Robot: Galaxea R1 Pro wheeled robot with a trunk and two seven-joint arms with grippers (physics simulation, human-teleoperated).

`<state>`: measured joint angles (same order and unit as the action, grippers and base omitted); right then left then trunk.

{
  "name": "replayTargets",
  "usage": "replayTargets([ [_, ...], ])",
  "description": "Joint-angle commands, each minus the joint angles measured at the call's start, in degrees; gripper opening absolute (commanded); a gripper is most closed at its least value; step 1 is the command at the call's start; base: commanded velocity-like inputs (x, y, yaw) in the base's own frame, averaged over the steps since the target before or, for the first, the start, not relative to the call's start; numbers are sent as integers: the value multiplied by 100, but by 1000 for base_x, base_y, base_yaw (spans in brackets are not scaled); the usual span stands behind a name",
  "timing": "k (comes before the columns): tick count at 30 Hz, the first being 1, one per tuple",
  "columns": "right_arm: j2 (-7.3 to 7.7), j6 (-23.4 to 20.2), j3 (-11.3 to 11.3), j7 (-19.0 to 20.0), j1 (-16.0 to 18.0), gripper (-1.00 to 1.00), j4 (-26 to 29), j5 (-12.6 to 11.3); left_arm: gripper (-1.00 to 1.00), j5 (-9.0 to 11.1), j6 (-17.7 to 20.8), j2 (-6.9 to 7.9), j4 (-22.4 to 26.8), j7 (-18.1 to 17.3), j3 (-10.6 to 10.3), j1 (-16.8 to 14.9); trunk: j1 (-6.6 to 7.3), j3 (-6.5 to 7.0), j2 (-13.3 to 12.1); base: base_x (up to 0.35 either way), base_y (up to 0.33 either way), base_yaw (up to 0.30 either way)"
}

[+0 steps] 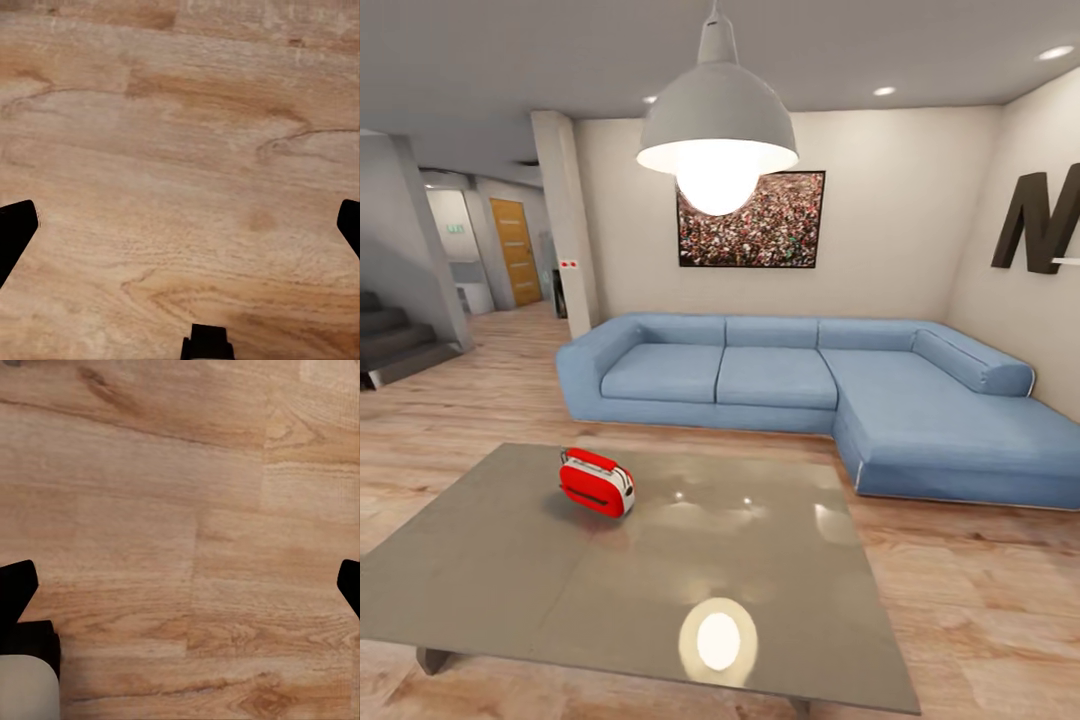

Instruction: Turn on the radio receiver that's on the table in the living room.

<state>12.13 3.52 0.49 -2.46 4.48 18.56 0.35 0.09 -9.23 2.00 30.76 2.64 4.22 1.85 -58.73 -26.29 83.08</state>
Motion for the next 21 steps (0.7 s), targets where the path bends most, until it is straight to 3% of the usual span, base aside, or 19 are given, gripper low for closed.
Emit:
replayTargets([
  [1,0,0,-2,0,0,100,3,0,100,0,0,-2,0,0,0,0,0,0,0,135,245,0],
  [21,0,0,3,0,0,100,7,0,100,0,0,-6,0,0,0,0,0,0,0,135,245,0],
])
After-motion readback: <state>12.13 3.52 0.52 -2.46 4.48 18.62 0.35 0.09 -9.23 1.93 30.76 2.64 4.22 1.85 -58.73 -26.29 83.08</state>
